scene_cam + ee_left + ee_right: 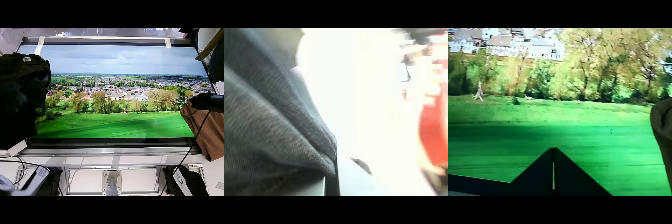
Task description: Fold the clothes and pants, and hang the long-sleeved shirts on hangers.
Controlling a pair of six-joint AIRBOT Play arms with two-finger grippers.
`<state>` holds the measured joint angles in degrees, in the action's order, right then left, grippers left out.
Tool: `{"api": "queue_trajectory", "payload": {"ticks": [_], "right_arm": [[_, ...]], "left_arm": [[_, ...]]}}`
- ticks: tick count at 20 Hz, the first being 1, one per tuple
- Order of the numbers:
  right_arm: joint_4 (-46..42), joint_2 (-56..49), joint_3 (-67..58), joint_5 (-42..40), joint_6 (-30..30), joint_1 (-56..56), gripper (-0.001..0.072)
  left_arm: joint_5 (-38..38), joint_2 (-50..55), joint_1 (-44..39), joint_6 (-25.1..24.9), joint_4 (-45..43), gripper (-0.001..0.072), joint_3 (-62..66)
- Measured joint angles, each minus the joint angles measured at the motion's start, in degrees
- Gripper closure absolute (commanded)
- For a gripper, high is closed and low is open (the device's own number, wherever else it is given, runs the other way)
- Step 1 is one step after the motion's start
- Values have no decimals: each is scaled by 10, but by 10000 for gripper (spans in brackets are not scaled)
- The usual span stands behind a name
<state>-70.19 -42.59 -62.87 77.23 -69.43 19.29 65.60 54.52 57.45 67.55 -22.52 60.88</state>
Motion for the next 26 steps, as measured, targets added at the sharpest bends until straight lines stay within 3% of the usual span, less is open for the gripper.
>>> {"api": "queue_trajectory", "payload": {"ticks": [4, 8, 13, 17, 18, 19, 20, 21, 25, 26], "right_arm": [[-99, 0, 0, -12, 2, 0, 685], [-165, 0, 0, -47, 2, 0, 685], [-195, -2, 0, -85, 2, 0, 685], [-203, -13, 0, -104, 2, 0, 684], [-204, -17, 0, -106, 2, 0, 684], [-204, -21, 0, -108, 2, 0, 683], [-205, -26, 0, -109, 2, 0, 672], [-205, -30, 0, -109, 2, 0, 665], [-206, -40, 0, -111, 2, 0, 657], [-207, -41, 0, -111, 2, 0, 571]], "left_arm": [[-27, -96, -155, -7, 54, 695, 8], [-110, -103, -461, -5, 61, 695, -10], [-372, 43, -895, -2, -2, 695, -28], [-537, 233, -1102, 28, 0, 693, -15], [-554, 273, -1130, 31, 2, 667, -5], [-563, 302, -1146, 32, 2, 446, 3], [-572, 326, -1155, 35, 2, 162, 13], [-579, 339, -1156, 34, 0, 47, 21], [-534, 316, -1076, 20, -77, 54, 46], [-506, 292, -1036, 19, -110, 56, 49]]}}
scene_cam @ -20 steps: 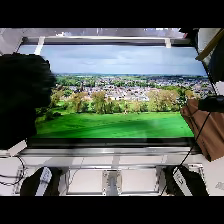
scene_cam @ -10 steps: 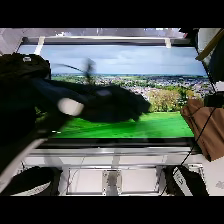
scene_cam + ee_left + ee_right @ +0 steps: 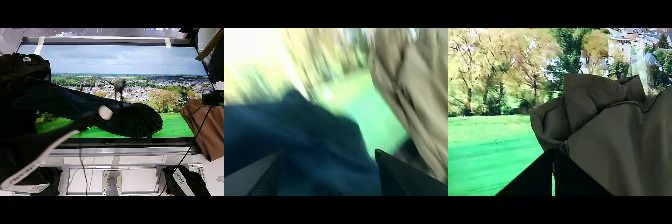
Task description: Fold the clothes and pants, and hang the long-sleeved shirts on hangers.
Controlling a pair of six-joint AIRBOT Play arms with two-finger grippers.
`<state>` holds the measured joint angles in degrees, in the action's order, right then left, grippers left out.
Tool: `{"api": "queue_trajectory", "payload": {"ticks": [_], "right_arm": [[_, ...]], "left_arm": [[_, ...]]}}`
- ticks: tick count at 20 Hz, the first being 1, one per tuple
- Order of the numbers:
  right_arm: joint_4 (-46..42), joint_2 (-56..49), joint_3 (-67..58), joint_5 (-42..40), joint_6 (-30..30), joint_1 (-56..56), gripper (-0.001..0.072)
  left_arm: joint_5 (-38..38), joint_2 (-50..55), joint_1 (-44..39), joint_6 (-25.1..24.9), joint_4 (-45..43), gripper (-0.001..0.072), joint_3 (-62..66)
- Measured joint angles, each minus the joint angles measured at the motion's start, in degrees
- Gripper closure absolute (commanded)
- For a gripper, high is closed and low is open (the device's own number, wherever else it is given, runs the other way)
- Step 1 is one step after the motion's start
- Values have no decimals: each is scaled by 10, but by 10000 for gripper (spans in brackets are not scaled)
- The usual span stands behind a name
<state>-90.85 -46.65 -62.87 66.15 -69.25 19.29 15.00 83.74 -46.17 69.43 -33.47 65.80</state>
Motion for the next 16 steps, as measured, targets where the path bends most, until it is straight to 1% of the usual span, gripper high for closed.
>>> {"api": "queue_trajectory", "payload": {"ticks": [1, 2, 3, 6, 7, 8, 10, 12, 13, 14, 16], "right_arm": [[0, -1, 0, 2, 0, 0, 475], [0, -1, 0, 3, 0, 0, 400], [0, -2, 0, 5, 0, 0, 370], [22, -2, 0, 17, -1, 0, 370], [42, -3, 0, 19, -2, 0, 370], [70, -5, 1, 22, -2, 0, 370], [134, -13, 1, 25, -2, 0, 370], [187, -29, 2, 30, -2, 0, 370], [208, -41, 4, 35, -2, 0, 369], [222, -53, 9, 42, -2, 0, 369], [244, -79, 26, 59, -2, 0, 369]], "left_arm": [[33, -25, 44, 0, -33, 94, 2], [73, -55, 98, 5, -70, 150, 3], [108, -82, 153, 18, -104, 158, 5], [226, -151, 337, 93, -230, 153, 6], [261, -162, 392, 116, -268, 125, 6], [292, -170, 446, 135, -300, 28, 5], [336, -172, 528, 160, -339, 20, 3], [362, -158, 574, 173, -358, 18, 2], [372, -144, 586, 175, -358, 2, 2], [376, -128, 589, 178, -354, -13, 2], [381, -86, 585, 178, -348, -13, 2]]}}
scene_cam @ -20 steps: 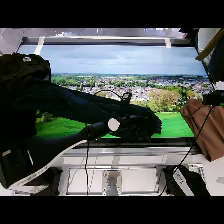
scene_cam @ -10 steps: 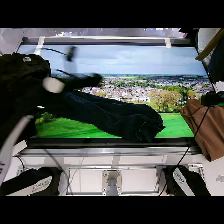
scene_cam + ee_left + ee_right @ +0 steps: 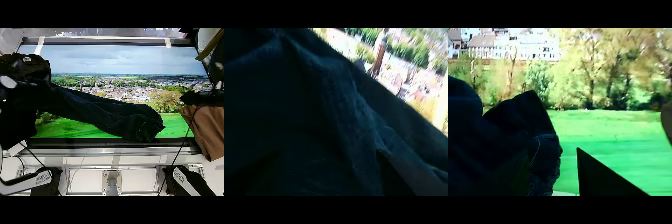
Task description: Fold the clothes and pants, and hang the long-sleeved shirts on hangers.
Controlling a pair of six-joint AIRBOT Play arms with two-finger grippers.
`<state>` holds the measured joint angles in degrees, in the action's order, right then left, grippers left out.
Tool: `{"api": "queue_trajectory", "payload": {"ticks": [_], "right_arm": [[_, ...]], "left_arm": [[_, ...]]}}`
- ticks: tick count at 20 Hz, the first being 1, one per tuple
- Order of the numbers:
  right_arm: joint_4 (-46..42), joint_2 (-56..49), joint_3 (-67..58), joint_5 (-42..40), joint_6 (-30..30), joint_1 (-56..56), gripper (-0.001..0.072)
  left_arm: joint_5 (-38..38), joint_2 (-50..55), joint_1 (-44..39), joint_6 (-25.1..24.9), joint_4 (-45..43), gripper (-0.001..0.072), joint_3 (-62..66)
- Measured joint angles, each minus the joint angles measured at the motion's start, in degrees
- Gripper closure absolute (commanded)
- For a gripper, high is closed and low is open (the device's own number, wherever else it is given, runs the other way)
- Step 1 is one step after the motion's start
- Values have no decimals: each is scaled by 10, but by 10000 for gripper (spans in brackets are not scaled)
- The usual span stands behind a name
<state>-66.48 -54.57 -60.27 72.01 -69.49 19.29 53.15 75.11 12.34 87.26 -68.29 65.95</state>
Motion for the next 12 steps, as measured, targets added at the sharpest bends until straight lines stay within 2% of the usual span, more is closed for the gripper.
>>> {"api": "queue_trajectory", "payload": {"ticks": [4, 8, 9, 10, 11, 12], "right_arm": [[22, -39, 44, 31, 0, 0, 370], [32, -52, 67, 33, 0, 0, 370], [34, -53, 69, 29, 0, 0, 370], [34, -54, 71, 27, 0, 0, 370], [35, -55, 72, 26, 0, 0, 369], [36, -55, 73, 27, 3, 0, 369]], "left_arm": [[-33, 81, -21, -3, 10, -13, 0], [-123, 130, -50, -5, 63, 0, 0], [-144, 137, -57, -5, 78, 179, 0], [-163, 143, -64, -5, 91, 589, 0], [-176, 147, -71, -6, 100, 696, 0], [-184, 149, -75, -6, 106, 693, 0]]}}
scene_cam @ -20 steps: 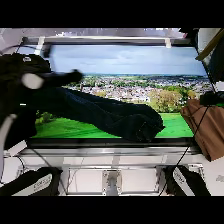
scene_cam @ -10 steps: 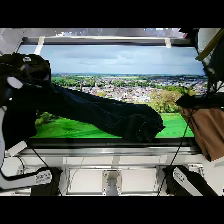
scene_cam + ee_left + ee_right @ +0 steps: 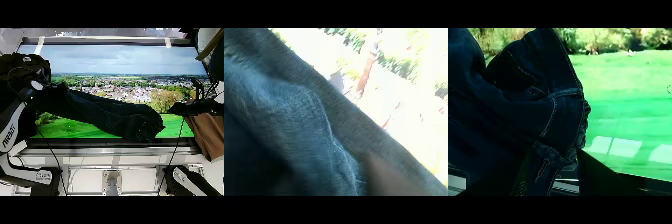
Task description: Fold the clothes and pants, and hang the long-sleeved shirts on hangers.
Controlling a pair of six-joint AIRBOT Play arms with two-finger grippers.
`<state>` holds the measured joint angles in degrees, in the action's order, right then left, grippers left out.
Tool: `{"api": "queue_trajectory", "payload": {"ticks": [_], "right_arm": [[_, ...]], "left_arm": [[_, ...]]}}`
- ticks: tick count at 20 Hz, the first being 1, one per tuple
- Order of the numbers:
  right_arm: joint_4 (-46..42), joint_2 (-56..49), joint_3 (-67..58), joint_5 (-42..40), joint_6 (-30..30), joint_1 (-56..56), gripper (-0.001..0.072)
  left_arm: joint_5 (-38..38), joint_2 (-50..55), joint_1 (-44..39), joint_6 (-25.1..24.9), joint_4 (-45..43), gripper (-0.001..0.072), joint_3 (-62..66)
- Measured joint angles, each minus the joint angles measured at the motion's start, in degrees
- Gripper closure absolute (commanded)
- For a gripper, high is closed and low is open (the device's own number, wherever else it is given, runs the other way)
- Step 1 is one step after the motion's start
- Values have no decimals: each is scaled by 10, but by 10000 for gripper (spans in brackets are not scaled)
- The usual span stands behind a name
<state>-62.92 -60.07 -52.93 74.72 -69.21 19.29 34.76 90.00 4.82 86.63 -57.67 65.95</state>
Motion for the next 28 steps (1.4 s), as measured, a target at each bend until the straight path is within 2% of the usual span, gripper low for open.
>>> {"api": "queue_trajectory", "payload": {"ticks": [6, 7, 8, 9, 13, 20, 24, 28], "right_arm": [[-3, -1, 2, 75, 49, 0, 360], [-2, -1, 2, 85, 53, 0, 325], [1, -1, 3, 94, 56, 0, 205], [7, -1, 6, 101, 61, 0, 184], [23, 0, 63, 111, 79, 1, 187], [79, 0, 185, -42, 100, 16, 188], [119, 0, 200, -113, 112, 17, 190], [190, -22, 204, -153, 141, -2, 190]], "left_arm": [[11, -20, -5, -5, 17, 693, 0], [16, -26, -4, -5, 16, 693, 0], [23, -33, -4, -5, 10, 693, 0], [30, -39, -3, -6, 2, 692, 0], [67, -67, 2, -7, -45, 692, 0], [168, -157, 71, -7, -179, 693, 0], [206, -201, 125, -7, -207, 693, 0], [237, -217, 145, -7, -214, 693, 0]]}}
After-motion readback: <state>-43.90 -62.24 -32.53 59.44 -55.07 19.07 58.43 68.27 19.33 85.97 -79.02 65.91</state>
